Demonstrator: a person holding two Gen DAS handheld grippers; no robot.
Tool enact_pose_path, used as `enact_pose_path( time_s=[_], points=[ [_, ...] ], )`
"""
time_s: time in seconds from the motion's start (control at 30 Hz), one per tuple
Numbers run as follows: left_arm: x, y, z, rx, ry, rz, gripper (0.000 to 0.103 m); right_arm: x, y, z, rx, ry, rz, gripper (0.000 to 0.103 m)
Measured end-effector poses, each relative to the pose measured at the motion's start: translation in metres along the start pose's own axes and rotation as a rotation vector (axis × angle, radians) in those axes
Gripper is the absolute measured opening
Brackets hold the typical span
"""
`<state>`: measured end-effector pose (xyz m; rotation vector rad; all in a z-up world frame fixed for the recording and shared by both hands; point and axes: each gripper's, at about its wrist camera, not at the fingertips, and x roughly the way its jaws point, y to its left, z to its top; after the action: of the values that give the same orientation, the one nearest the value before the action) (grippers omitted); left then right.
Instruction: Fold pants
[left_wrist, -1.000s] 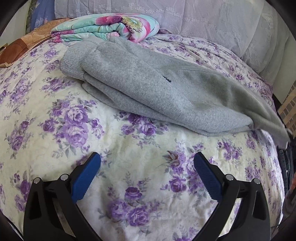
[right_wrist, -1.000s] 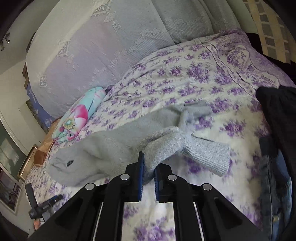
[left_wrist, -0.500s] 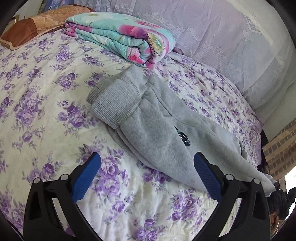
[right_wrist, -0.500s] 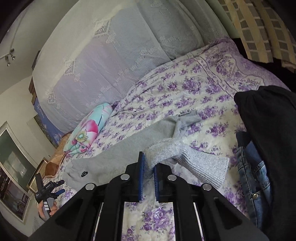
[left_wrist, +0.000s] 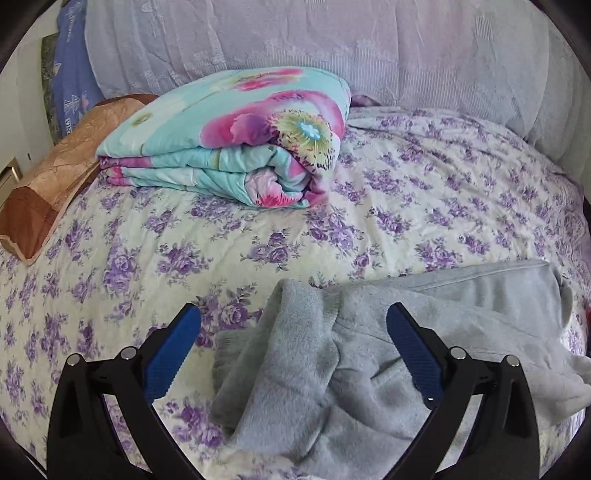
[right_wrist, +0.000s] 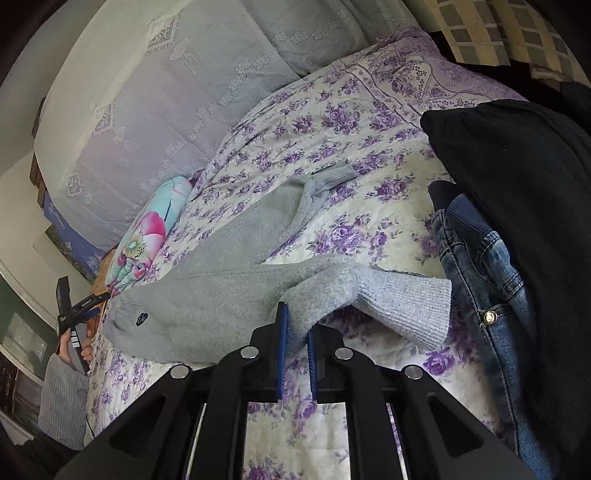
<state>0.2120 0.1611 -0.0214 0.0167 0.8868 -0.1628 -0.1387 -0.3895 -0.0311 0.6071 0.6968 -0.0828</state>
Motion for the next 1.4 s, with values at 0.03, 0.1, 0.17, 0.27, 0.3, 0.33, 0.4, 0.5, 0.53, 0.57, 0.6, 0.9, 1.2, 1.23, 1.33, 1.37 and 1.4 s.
enact_pose_path(
  time_s=[0.03, 0.1, 0.17, 0.27, 0.3, 0.33, 0.4, 0.5, 0.53, 0.57, 0.6, 0.9, 1.2, 1.23, 1.33, 1.37, 1.4],
  points=[
    [0.009, 0.001, 0.001, 0.002, 0.028, -0.03, 0.098, 0.0, 0.0, 0.001, -0.001, 0.003, 0.001, 0.01],
    [0.019, 0.003, -0.004, -0.002, 0.055, -0.082, 0.098, 0.002, -0.001, 0.002, -0.001, 0.005, -0.001, 0.01],
    [0.023, 0.001, -0.012, 0.006, 0.069, -0.128, 0.08, 0.005, -0.003, 0.003, 0.004, 0.007, -0.005, 0.01],
    [0.014, 0.003, -0.025, 0.029, 0.024, -0.094, 0.049, 0.008, -0.005, 0.004, 0.016, -0.001, -0.003, 0.01],
    [0.009, 0.008, -0.028, 0.007, 0.009, -0.128, 0.047, 0.008, -0.006, 0.005, 0.019, -0.003, 0.0, 0.01],
    [0.003, 0.014, -0.031, -0.015, -0.004, -0.158, 0.041, 0.008, -0.006, 0.005, 0.022, -0.005, 0.003, 0.01],
    [-0.011, 0.024, -0.036, -0.063, -0.029, -0.215, 0.028, 0.007, -0.006, 0.006, 0.025, -0.005, 0.007, 0.01],
    [-0.042, 0.04, -0.047, -0.134, -0.067, -0.321, 0.009, 0.004, -0.007, 0.007, 0.029, -0.011, 0.018, 0.01],
    [-0.054, 0.043, -0.054, -0.136, -0.088, -0.35, 0.009, 0.002, -0.007, 0.007, 0.031, -0.014, 0.02, 0.01],
    [-0.064, 0.042, -0.062, -0.119, -0.097, -0.359, 0.009, 0.001, -0.008, 0.006, 0.031, -0.014, 0.022, 0.01],
    [-0.07, 0.04, -0.068, -0.094, -0.094, -0.352, 0.009, 0.002, -0.009, 0.005, 0.032, -0.01, 0.021, 0.01],
    [-0.035, 0.031, -0.043, -0.063, -0.067, -0.181, 0.077, 0.006, -0.012, 0.005, 0.051, -0.009, 0.035, 0.01],
    [0.025, 0.008, -0.036, -0.007, 0.025, -0.158, 0.065, 0.014, -0.018, 0.006, 0.067, 0.002, 0.026, 0.01],
    [0.017, 0.004, -0.038, 0.015, -0.011, -0.166, 0.052, 0.015, -0.018, 0.007, 0.067, 0.0, 0.024, 0.01],
    [-0.014, -0.001, -0.046, 0.037, -0.085, -0.215, 0.011, 0.017, -0.019, 0.009, 0.068, -0.01, 0.026, 0.01],
    [-0.026, 0.001, -0.049, 0.026, -0.108, -0.239, 0.01, 0.017, -0.019, 0.01, 0.067, -0.018, 0.028, 0.01],
    [-0.039, 0.003, -0.052, 0.011, -0.132, -0.269, 0.009, 0.015, -0.019, 0.011, 0.063, -0.03, 0.03, 0.01]
  ],
)
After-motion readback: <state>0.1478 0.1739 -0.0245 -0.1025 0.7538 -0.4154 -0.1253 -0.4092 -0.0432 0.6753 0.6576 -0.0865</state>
